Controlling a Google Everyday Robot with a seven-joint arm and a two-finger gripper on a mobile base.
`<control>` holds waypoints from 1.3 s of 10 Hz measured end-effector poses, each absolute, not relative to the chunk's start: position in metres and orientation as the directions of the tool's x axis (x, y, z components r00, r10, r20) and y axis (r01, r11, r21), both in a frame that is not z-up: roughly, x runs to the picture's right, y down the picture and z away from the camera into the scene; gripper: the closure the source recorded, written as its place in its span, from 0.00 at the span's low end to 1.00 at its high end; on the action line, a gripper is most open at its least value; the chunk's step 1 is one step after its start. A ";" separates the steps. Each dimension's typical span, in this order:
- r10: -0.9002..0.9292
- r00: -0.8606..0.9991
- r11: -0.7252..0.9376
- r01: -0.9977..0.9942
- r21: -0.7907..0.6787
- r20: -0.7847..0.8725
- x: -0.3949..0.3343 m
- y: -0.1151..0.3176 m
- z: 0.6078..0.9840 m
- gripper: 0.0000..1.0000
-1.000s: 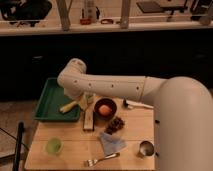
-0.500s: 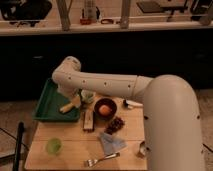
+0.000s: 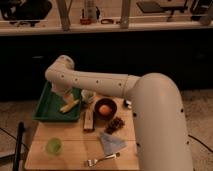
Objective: Place banana in plastic cup
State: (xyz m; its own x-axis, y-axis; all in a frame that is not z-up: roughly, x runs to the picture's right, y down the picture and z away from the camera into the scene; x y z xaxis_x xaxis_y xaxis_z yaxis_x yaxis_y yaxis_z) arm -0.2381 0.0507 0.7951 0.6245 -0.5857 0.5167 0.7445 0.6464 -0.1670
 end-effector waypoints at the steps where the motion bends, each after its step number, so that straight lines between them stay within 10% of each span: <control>1: -0.576 0.631 0.649 0.740 -0.179 0.519 -0.242 0.053 0.799 0.20; 13: -0.428 0.711 0.639 0.674 -0.370 0.558 -0.244 0.097 0.894 0.20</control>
State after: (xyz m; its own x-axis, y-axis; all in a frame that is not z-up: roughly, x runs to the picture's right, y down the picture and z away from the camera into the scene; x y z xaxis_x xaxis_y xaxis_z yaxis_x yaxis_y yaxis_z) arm -0.2443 0.0971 0.8936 0.7113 -0.4277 0.5578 0.6744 0.6388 -0.3703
